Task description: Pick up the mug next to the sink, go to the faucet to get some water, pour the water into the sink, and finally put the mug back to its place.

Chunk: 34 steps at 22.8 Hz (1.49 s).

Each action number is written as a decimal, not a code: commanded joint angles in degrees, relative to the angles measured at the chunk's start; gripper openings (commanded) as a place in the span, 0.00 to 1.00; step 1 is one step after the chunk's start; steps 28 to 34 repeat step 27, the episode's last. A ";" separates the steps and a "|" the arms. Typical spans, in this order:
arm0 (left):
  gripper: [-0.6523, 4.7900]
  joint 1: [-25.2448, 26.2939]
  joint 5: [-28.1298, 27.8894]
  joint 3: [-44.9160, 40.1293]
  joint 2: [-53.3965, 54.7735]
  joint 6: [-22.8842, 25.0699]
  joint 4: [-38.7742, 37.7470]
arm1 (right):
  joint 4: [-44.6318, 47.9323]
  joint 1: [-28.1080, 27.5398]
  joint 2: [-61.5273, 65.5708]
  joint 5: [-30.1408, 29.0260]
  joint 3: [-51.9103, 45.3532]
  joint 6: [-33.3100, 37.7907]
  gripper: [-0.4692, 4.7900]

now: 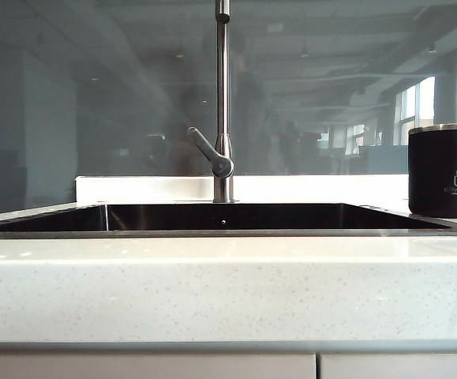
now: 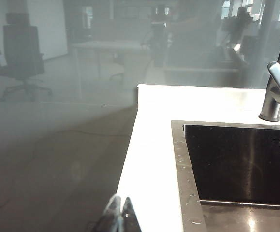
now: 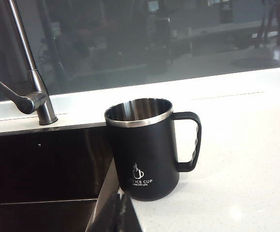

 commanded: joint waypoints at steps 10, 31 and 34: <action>0.11 0.02 1.99 0.15 0.04 0.04 0.26 | 0.94 -0.02 -0.13 0.28 -0.20 -0.17 0.08; 0.11 0.02 2.01 0.15 0.04 0.04 0.26 | 0.94 -0.02 -0.13 0.28 -0.20 -0.17 0.08; 0.11 0.02 2.01 0.15 0.04 0.04 0.26 | 0.94 -0.02 -0.13 0.28 -0.20 -0.17 0.08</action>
